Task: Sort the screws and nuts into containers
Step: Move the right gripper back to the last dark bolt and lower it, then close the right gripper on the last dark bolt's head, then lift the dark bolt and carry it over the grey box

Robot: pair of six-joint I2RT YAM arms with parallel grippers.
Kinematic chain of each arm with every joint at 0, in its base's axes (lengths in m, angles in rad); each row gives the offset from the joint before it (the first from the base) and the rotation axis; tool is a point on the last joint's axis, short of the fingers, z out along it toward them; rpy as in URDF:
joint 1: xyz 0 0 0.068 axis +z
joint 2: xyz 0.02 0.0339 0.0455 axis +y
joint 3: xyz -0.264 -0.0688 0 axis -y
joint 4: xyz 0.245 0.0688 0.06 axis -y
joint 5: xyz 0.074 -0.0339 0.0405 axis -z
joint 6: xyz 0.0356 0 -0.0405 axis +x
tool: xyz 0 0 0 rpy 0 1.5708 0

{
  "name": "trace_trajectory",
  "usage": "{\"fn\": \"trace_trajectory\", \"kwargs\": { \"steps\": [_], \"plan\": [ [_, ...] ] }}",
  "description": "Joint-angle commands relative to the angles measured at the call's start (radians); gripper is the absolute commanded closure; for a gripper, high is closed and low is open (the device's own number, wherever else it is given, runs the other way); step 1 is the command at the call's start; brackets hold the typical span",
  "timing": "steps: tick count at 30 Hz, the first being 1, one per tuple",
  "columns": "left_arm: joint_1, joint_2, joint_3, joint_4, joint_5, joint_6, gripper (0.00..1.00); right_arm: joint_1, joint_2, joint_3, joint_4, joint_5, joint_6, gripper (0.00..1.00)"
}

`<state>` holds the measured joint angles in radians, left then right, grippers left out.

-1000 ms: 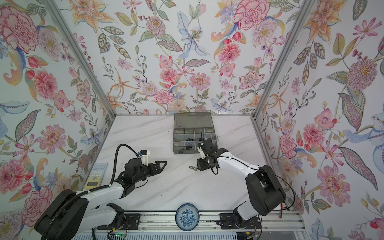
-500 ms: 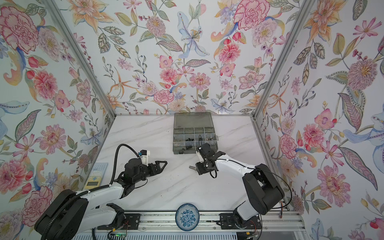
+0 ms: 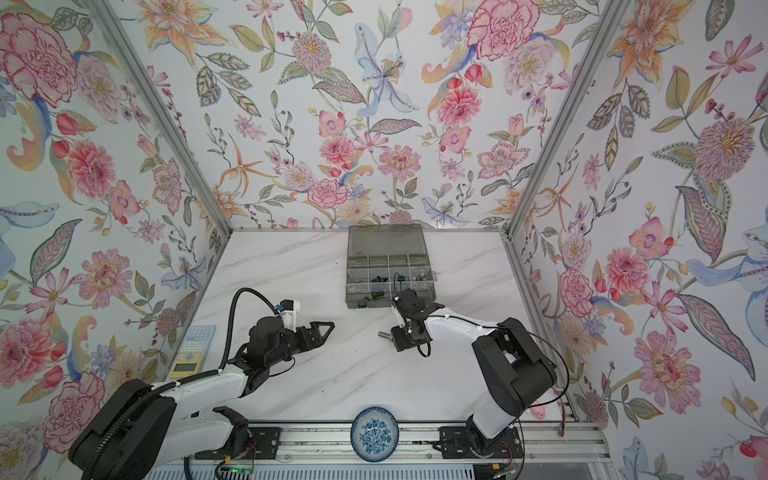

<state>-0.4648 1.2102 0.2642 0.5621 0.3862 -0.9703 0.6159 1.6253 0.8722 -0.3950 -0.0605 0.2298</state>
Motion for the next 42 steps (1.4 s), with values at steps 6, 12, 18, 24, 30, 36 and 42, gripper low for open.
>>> {"fn": "trace_trajectory", "kwargs": {
  "steps": [6,12,18,24,30,36,42],
  "plan": [
    [0.011,-0.018,0.006,-0.007,-0.006,-0.006,0.01,0.005,0.036,0.027,0.038,0.020,0.034,0.54],
    [0.012,-0.018,0.003,-0.008,-0.007,-0.006,0.01,0.005,0.041,0.025,0.038,0.023,0.035,0.63],
    [0.012,-0.014,0.003,-0.004,-0.007,-0.005,0.01,0.004,0.045,0.024,0.038,0.024,0.035,0.69],
    [0.012,-0.012,0.000,0.001,-0.006,-0.002,0.01,0.004,0.061,0.027,0.039,0.024,0.035,0.76],
    [0.012,-0.011,-0.001,0.007,-0.003,-0.003,0.01,0.001,0.047,0.026,0.039,0.022,0.032,0.90],
    [0.012,-0.002,-0.002,0.017,0.000,-0.004,0.01,-0.017,0.009,0.020,0.038,0.003,0.025,0.94],
    [0.012,0.011,0.000,0.030,0.006,-0.006,0.01,-0.036,-0.044,0.033,0.016,-0.022,0.000,0.95]
  ]
}}
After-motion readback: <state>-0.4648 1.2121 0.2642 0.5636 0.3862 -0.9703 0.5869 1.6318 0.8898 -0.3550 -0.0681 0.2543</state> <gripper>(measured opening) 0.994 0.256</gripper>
